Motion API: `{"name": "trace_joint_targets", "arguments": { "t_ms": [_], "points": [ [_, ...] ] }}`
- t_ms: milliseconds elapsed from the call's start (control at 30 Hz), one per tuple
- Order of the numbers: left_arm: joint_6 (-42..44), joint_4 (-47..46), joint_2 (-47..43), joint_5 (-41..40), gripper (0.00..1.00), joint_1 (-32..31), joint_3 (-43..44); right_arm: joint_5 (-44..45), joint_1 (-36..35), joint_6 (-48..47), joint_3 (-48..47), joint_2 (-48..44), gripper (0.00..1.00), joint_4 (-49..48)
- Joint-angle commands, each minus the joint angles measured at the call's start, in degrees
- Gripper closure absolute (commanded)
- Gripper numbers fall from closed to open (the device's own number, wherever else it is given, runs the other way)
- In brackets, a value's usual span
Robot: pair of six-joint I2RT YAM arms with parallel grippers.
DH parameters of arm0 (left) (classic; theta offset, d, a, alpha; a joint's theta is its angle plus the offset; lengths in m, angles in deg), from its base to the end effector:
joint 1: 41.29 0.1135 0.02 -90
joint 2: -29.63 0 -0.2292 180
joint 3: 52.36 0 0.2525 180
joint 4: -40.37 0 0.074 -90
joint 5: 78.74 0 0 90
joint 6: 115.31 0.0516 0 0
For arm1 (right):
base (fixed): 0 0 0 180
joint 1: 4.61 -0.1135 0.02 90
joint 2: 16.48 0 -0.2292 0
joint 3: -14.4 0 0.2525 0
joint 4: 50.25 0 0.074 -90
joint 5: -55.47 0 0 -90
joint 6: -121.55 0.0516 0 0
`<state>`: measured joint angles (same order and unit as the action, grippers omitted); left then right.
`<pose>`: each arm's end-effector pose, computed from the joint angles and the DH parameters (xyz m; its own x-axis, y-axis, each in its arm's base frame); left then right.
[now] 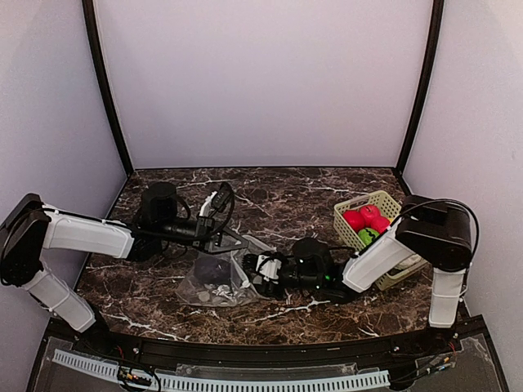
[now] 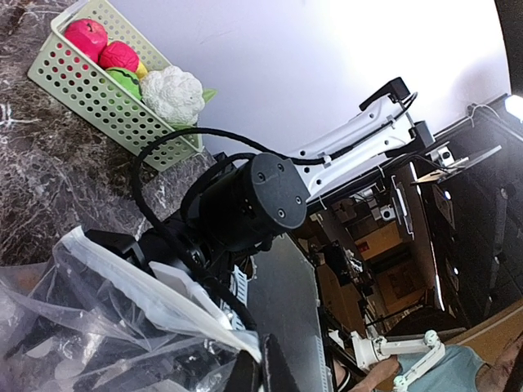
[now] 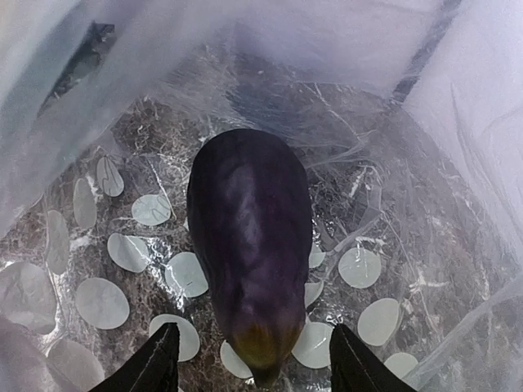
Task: Open the zip-top bag and remove the fake food
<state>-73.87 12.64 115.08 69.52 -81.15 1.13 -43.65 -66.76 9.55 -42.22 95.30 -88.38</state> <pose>0.2151 -0.2368 0.2009 -0.7783 0.1361 -0.6130 0.6116 -0.0571 -0.7891 0.1650 0.3299 0.0825 0.2267 -0.3627 -0.9039 -0.9263 0.2064 -0.3151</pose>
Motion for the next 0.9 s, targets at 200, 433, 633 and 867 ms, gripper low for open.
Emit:
{"name": "trace_joint_targets", "arguments": {
  "t_ms": [200, 433, 633, 867],
  "points": [
    [13.39, 20.0, -5.37, -9.74, 0.99, 2.46, 1.68, -4.55, 0.62, 0.97, -4.7, 6.57, 0.38, 5.35],
    [14.58, 22.8, -5.11, -11.29, 0.99, 2.41, 1.81, -5.02, 1.15, 1.79, -7.3, 9.8, 0.4, 6.34],
    [14.33, 22.1, -4.56, -10.67, 0.99, 2.41, 1.56, -4.66, 1.16, 1.87, -8.26, 11.99, 0.34, 3.04],
    [13.77, 21.46, -4.07, -10.43, 0.99, 2.44, 1.24, -3.49, 1.2, 1.27, -10.05, 14.38, 0.34, -3.04]
  ]
}}
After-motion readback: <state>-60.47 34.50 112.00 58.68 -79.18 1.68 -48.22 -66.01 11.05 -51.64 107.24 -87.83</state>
